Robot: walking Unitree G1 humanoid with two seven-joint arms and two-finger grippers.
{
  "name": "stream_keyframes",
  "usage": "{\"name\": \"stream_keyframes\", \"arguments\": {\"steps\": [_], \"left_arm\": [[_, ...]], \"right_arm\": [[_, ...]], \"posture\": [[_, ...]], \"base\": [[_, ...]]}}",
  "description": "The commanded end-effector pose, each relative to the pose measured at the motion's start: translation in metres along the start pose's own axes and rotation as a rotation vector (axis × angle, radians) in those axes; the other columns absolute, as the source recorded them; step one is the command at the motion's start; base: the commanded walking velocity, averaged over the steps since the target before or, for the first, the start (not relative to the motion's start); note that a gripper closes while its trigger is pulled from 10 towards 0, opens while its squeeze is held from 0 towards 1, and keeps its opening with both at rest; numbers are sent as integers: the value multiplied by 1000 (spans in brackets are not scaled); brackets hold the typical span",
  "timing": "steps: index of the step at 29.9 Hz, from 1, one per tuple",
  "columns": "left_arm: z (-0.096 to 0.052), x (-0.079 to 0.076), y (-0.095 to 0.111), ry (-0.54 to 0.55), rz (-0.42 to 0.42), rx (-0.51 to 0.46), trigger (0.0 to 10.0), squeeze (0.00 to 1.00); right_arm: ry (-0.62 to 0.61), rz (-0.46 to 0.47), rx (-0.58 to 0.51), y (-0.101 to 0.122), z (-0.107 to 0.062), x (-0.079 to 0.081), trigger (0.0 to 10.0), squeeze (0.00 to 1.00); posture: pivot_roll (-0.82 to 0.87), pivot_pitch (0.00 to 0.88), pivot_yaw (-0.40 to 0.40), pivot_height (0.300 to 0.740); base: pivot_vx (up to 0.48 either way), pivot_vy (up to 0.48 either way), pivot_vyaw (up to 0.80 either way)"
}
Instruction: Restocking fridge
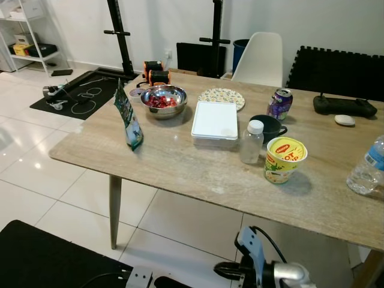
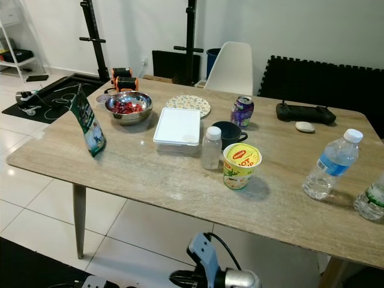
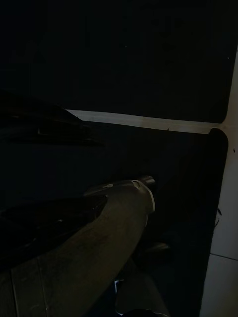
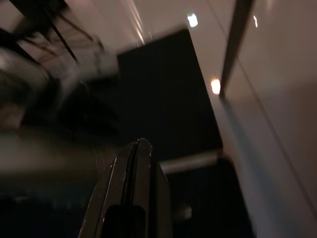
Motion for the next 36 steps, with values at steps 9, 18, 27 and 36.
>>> {"name": "stream_keyframes", "arguments": {"steps": [9,18,27,36], "left_arm": [[-1,-10,-15,-29,3,48,10000,0],[-1,-11,-15,-34,5,49,10000,0],[-1,-13,-15,-36,3,48,10000,0],[-1,-14,-16,-38,3,51,10000,0]], "right_arm": [[-71,-97,-504,142,-16,-11,10000,1000],[-193,-232,-672,213,-47,-14,10000,1000],[-209,-372,-702,249,-76,2,10000,1000],[-81,-531,-501,238,-90,37,10000,1000]], "posture": [[-44,0,-26,740],[-44,0,-28,740],[-42,0,-32,740],[-42,0,-35,740]], "base": [[0,0,0],[0,0,0],[0,0,0],[0,0,0]]}}
Point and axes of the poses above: a point about 5 cm out from each wrist's last joint towards the gripper, its own z axis pointing out of the wrist towards the gripper, its own y axis along the axis of the wrist's last joint, x = y × z, the point moved 6 cm from there along z, pointing out of the wrist towards the gripper, and after that the axes turned 14 degrees about z, right-handed, at the moved point
